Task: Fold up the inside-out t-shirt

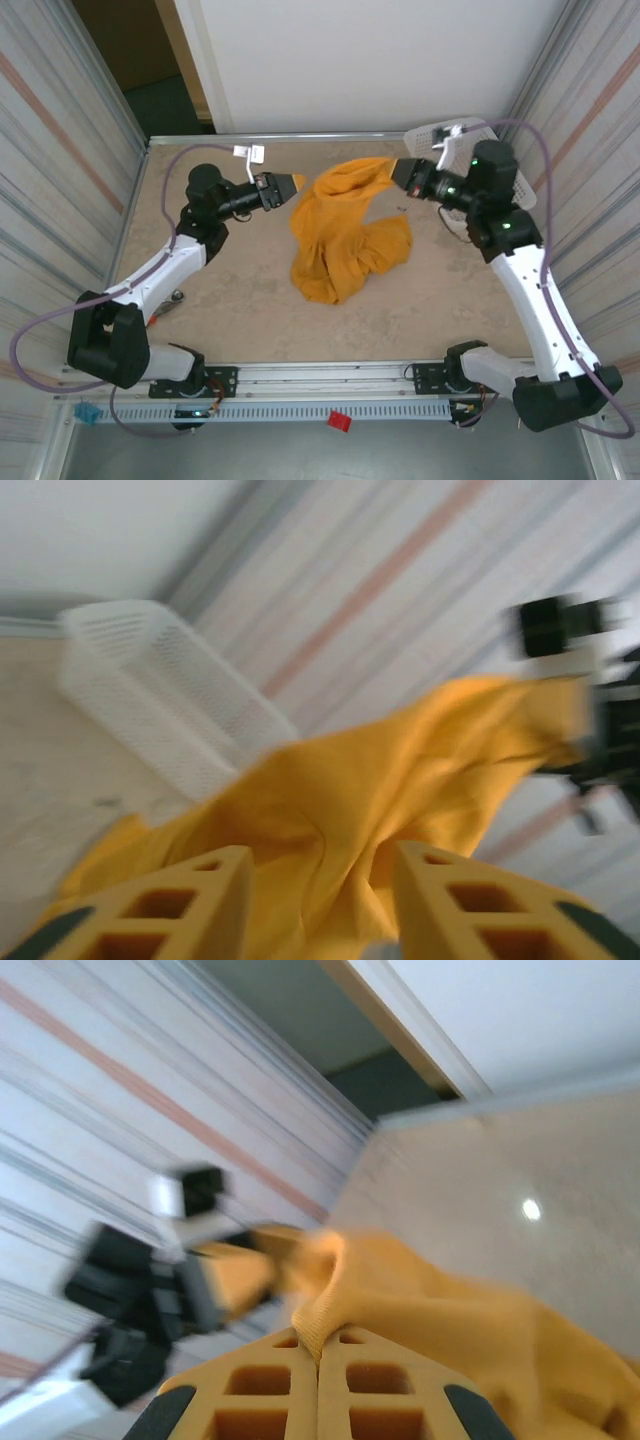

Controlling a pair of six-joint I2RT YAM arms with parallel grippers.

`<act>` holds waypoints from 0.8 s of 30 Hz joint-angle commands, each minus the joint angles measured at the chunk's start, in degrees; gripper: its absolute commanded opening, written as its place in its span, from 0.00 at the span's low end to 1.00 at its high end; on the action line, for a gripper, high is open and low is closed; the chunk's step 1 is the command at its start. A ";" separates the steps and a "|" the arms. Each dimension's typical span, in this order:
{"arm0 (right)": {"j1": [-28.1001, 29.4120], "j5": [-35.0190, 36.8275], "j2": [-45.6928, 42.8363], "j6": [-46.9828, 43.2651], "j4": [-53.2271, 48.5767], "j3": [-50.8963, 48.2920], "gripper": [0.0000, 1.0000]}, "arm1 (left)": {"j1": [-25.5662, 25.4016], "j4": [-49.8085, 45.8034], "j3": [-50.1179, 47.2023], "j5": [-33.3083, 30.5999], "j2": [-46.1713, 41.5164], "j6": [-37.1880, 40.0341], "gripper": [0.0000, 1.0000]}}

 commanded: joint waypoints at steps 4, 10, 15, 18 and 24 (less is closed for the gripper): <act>-0.78 -11.88 0.73 2.10 5.30 5.69 0.00 | 0.81 -6.06 -1.05 -2.47 -5.99 4.84 0.53; -0.77 -17.11 3.07 4.83 10.43 2.29 0.00 | -5.43 -23.13 6.39 -7.36 -10.12 17.84 0.57; 0.29 -18.34 4.08 6.01 12.12 1.15 0.00 | -10.64 -27.45 11.04 -12.15 -8.02 24.38 0.59; 1.64 -18.70 5.06 5.86 12.08 1.32 0.00 | -13.01 -29.53 14.18 -12.77 -5.50 27.93 0.60; 3.82 -18.41 6.59 5.38 11.90 1.68 0.00 | -16.00 -32.12 18.22 -14.14 -1.67 31.98 0.62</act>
